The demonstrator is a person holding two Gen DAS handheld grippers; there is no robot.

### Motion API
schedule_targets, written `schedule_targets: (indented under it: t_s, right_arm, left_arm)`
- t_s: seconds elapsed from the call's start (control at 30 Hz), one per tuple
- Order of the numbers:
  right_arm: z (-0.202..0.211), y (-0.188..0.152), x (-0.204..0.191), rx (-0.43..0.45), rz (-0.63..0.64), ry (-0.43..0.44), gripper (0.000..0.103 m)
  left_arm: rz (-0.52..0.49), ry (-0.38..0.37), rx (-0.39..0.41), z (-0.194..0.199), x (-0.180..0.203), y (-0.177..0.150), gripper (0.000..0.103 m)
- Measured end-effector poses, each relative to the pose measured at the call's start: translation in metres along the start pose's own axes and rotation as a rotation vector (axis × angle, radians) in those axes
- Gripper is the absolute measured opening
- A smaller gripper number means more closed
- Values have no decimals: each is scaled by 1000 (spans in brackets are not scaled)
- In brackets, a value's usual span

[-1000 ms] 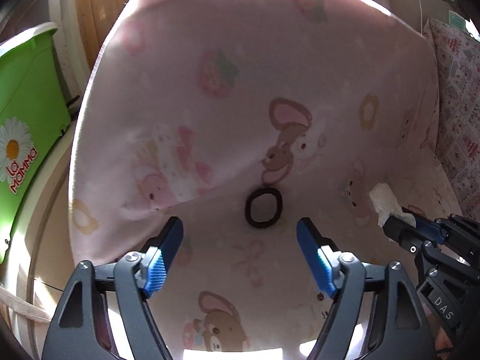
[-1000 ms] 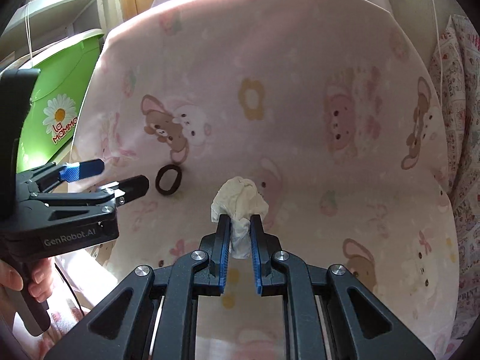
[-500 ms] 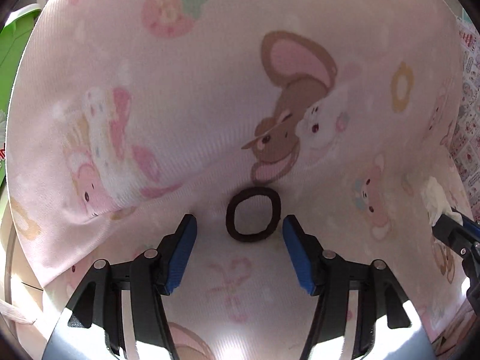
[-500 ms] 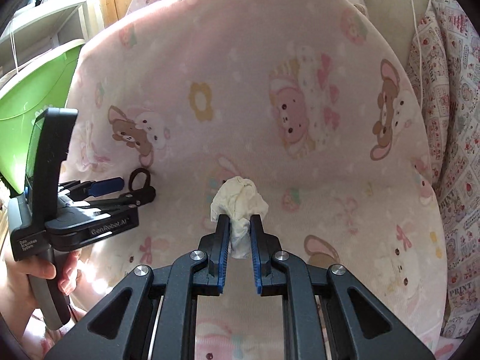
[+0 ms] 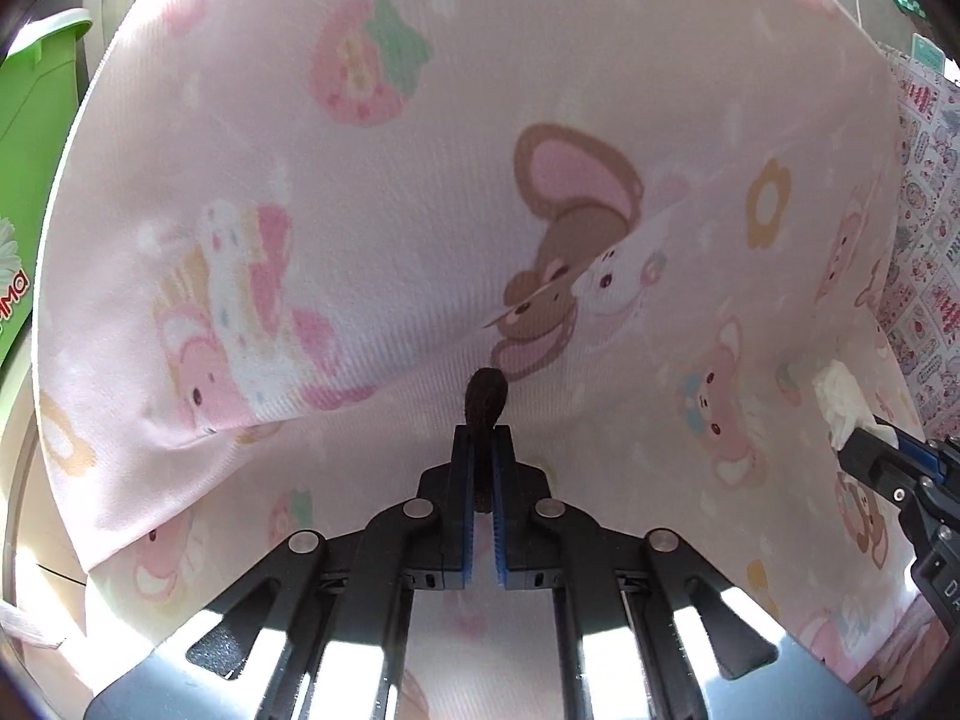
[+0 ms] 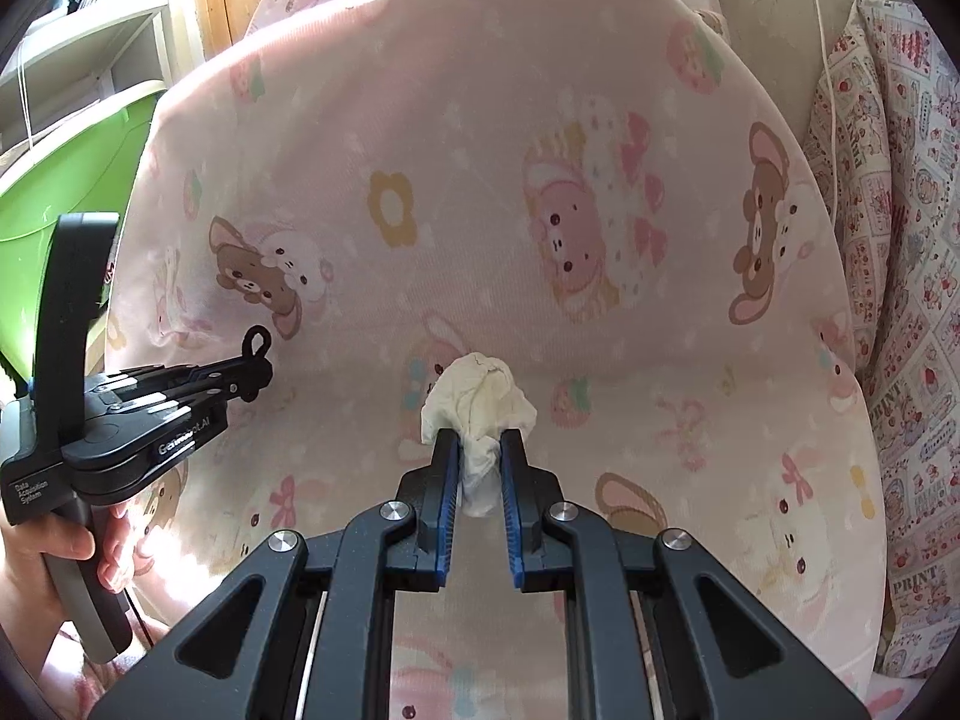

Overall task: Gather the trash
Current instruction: 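Grasp the black hair tie with the left tool while the right tool holds the tissue, then carry the hair tie and tissue in both tools over the wastebasket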

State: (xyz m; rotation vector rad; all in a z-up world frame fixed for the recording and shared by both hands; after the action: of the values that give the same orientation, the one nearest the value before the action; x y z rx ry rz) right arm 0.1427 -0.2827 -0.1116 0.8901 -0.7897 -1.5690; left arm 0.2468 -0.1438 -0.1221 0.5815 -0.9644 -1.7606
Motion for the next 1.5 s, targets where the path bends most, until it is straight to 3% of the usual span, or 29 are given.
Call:
schedule_targets:
  t_s: [0.23, 0.8, 0.9, 1.13, 1.5]
  right_arm:
    - [3, -5, -8, 3, 7, 1, 14]
    - [37, -16, -32, 27, 35, 48, 14]
    - [49, -18, -35, 34, 50, 50, 14]
    - [74, -20, -49, 48, 47, 80, 14]
    - [104, -26, -74, 73, 80, 131, 14]
  left_arm:
    - [6, -7, 23, 39, 7, -1, 4]
    - [10, 46, 85, 120, -10, -3, 6]
    - [5, 57, 86, 121, -25, 0, 6]
    - [72, 74, 111, 137, -36, -14, 6]
    - [51, 139, 173, 188, -30, -40, 5]
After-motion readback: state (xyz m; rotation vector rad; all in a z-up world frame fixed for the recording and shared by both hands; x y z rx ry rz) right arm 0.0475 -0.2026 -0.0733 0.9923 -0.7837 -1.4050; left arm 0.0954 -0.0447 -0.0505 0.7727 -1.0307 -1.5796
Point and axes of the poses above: each gripper's, at about its wrist camera, not at the fingertips, and z roughly against the way its jaws point, x to its right, y to its top, the point moved 10 cm from there along -z, roughly the way its jaws point, and after that the axes turned 15 degrees about x, right-handed, at the moved point
